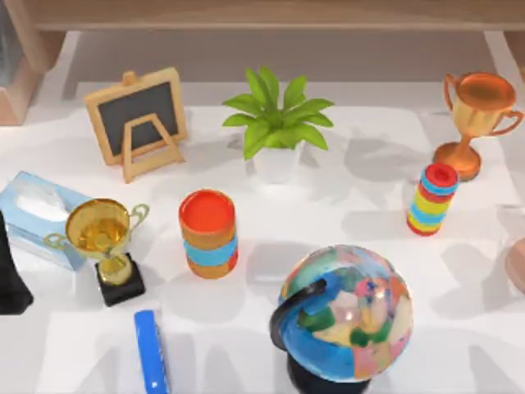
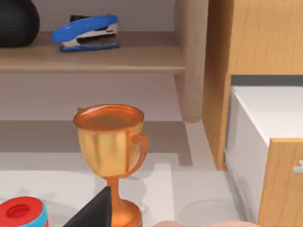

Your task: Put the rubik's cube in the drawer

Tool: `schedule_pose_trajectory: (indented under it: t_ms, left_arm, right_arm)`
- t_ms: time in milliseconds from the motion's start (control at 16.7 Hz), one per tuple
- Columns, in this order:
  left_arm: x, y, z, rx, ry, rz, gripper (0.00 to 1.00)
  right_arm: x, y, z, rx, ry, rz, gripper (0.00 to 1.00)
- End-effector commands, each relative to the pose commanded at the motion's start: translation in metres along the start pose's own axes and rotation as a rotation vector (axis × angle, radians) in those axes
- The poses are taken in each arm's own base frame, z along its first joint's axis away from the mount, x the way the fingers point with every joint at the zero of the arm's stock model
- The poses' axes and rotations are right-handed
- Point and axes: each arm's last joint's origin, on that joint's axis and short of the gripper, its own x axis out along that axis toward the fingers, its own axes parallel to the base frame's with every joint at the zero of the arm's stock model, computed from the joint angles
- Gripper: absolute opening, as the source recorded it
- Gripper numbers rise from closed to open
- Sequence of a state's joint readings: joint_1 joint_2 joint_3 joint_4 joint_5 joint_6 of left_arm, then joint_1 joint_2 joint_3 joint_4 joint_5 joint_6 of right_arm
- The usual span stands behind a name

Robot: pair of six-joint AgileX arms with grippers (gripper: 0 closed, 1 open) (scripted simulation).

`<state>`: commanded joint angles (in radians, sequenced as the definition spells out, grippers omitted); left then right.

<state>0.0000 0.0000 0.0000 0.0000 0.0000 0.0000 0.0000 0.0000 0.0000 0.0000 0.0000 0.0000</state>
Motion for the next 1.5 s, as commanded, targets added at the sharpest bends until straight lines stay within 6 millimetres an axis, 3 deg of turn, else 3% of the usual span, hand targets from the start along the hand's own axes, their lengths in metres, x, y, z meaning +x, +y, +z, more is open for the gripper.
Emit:
schedule_pose_trajectory:
  t_ms: [180, 300, 480, 660, 840, 960, 1260, 1500]
  left_arm:
    - [0.0, 0.0, 0.0, 0.0, 0.0, 0.0, 1.0]
    - [0.0, 0.0, 0.0, 0.0, 0.0, 0.0, 1.0]
    - [0.0, 0.0, 0.0, 0.0, 0.0, 0.0, 1.0]
    - [0.0, 0.0, 0.0, 0.0, 0.0, 0.0, 1.0]
    - [0.0, 0.0, 0.0, 0.0, 0.0, 0.0, 1.0]
    - [0.0, 0.0, 0.0, 0.0, 0.0, 0.0, 1.0]
    - [0.0, 0.0, 0.0, 0.0, 0.0, 0.0, 1.0]
    - [0.0, 0.0, 0.0, 0.0, 0.0, 0.0, 1.0]
  right_arm:
    - [0.0, 0.0, 0.003, 0.0, -0.001, -0.001, 1.0]
    - [0.001, 0.002, 0.016, -0.002, -0.005, -0.005, 1.0]
    - [0.007, 0.006, 0.054, -0.003, -0.01, -0.012, 1.0]
    - [0.027, 0.014, 0.109, -0.002, -0.014, -0.016, 1.0]
    - [0.067, 0.03, 0.166, 0.001, -0.015, -0.016, 1.0]
    - [0.096, 0.044, 0.192, 0.002, -0.014, -0.013, 1.0]
    - [0.172, 0.093, 0.228, -0.002, -0.007, -0.009, 1.0]
    - [0.24, 0.149, 0.23, -0.01, 0.005, -0.008, 1.0]
